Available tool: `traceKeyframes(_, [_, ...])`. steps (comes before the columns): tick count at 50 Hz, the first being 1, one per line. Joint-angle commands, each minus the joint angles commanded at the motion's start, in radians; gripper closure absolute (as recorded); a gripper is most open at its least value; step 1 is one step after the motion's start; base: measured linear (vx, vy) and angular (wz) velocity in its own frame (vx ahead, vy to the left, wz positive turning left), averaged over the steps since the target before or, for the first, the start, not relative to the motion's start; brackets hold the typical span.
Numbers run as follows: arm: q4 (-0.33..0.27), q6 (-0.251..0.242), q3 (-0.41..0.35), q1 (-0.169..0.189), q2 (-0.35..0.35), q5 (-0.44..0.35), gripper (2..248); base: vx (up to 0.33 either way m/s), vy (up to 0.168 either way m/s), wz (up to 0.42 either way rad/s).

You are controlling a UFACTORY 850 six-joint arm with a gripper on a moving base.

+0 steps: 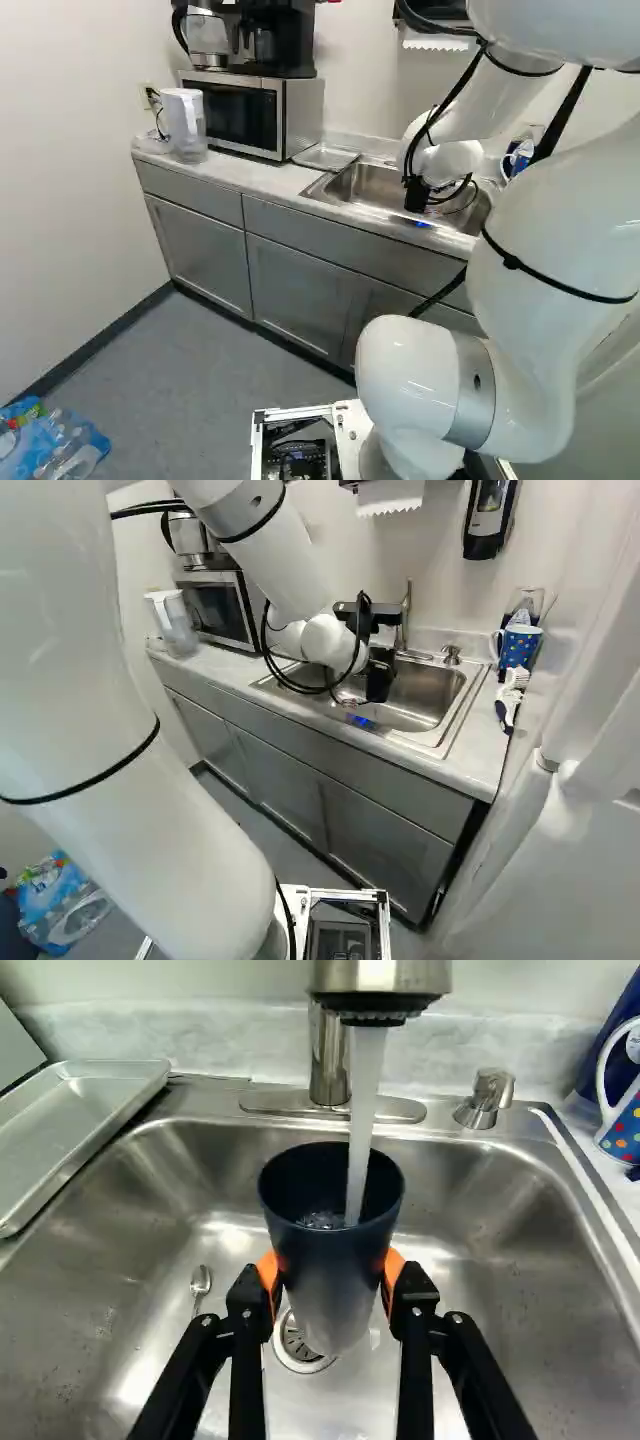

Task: Rinse the cup and place it in the tray

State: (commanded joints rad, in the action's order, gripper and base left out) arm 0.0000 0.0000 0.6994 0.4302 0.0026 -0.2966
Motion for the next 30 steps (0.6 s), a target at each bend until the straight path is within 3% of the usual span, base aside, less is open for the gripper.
traceKeyframes(30, [0.0,0.0,0.0,0.0,0.0,0.0,130,0.0,0.0,0.0])
